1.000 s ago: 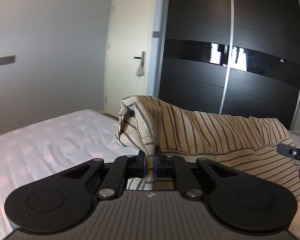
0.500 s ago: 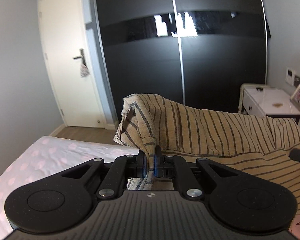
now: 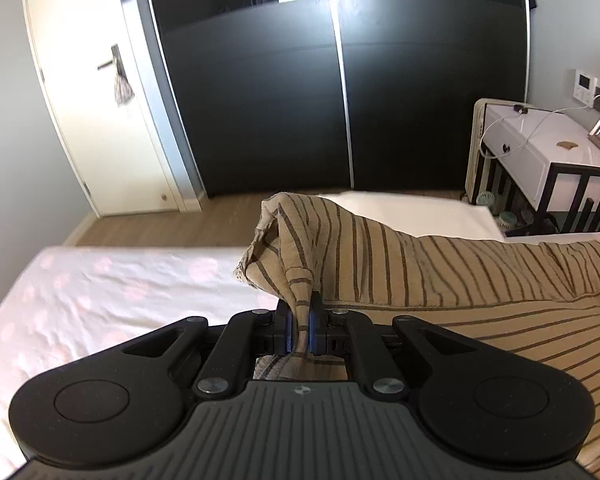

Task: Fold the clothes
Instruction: 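Lift the folded shirt with both grippers and carry it onto the clothes stack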

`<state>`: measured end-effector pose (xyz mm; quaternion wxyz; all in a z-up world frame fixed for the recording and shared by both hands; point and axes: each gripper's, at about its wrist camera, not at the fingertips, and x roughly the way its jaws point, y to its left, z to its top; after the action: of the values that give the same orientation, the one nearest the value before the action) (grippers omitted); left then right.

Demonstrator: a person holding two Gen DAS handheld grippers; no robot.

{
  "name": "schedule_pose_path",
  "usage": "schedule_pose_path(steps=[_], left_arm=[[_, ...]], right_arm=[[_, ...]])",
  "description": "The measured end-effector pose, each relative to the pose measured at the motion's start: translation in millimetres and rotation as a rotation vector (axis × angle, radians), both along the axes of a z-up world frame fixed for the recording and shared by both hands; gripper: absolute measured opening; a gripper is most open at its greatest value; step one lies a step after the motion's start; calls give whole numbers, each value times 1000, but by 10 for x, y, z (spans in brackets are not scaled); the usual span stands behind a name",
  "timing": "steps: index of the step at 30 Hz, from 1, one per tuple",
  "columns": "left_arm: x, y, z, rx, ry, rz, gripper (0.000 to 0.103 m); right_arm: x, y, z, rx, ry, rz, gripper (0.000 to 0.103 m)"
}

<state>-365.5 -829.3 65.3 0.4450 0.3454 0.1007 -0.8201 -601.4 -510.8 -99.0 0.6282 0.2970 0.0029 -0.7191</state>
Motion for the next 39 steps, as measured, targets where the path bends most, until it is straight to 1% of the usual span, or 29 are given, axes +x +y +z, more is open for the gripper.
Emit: schedule_pose_path(steps=[4, 10, 15, 18, 21, 22, 23, 25, 28, 31, 35, 39], left_arm=[[50, -132, -184, 49, 4, 8, 5], [113, -261, -373, 113, -3, 28, 6], [174, -331, -504, 153, -13, 57, 6], [240, -351, -573, 180, 11, 95, 6], [307, -295, -515, 152, -12, 131, 8], [331, -275, -492, 140, -22, 143, 8], [354, -255, -469, 129, -31, 155, 9], [426, -236, -404, 112, -44, 202, 9], [568, -124, -283, 92, -78, 256, 9], [673, 37, -140, 68, -97, 297, 9], [712, 349, 97, 27, -90, 287, 9], [642, 698, 353, 5, -36, 269, 11]], right_arm=[[-74, -121, -216, 49, -33, 3, 11], [-57, -285, -457, 91, -38, 23, 10], [-46, -435, -554, 109, -41, 39, 10], [-25, -480, -546, 116, -37, 58, 10], [-30, -491, -525, 121, -22, 75, 12], [-45, -461, -505, 119, -14, 72, 15], [-71, -426, -488, 119, -7, 61, 25], [-133, -349, -452, 118, -3, 37, 34], [-241, -249, -418, 126, -5, 18, 34], [-315, -127, -376, 128, 18, -2, 35], [-356, 110, -284, 111, 66, -30, 35], [-363, 346, -193, 93, 69, -12, 35]])
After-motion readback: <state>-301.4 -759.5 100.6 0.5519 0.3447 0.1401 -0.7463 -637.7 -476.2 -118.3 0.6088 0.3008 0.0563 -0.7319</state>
